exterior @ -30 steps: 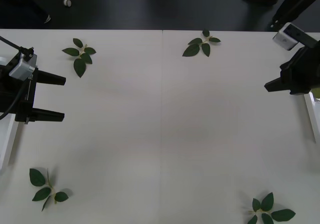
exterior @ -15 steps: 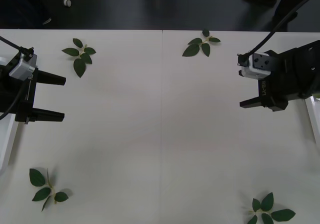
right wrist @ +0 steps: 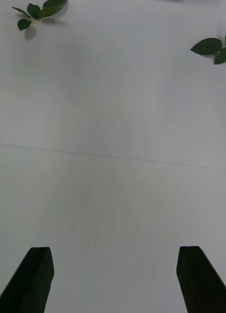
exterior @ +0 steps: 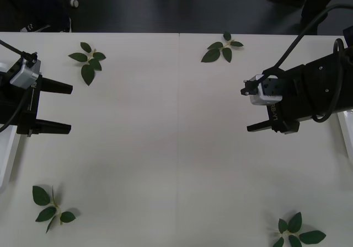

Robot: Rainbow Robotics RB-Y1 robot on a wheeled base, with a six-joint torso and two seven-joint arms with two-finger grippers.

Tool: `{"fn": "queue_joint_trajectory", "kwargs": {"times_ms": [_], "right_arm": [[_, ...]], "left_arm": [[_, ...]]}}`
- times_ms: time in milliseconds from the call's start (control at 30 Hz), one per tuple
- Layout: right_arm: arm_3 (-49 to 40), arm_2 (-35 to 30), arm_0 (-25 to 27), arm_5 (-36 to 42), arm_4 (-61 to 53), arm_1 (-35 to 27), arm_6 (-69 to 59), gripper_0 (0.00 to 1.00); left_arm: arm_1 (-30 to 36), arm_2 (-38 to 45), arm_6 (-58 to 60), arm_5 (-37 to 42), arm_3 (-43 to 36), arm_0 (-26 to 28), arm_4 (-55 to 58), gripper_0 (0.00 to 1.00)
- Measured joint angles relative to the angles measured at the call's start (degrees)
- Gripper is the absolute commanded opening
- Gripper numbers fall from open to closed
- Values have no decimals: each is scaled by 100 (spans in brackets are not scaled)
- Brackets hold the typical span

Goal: Put the red flowers into the right box and the blue flowers into the left box

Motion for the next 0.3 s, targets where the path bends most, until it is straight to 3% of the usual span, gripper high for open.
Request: {"fn": "queue_joint_trajectory", "kwargs": {"times_ms": [300], "right_arm": [[0,0,0,1,-1,0,0,74]], "left_arm": [[0,0,0,0,0,0,0,100]]}}
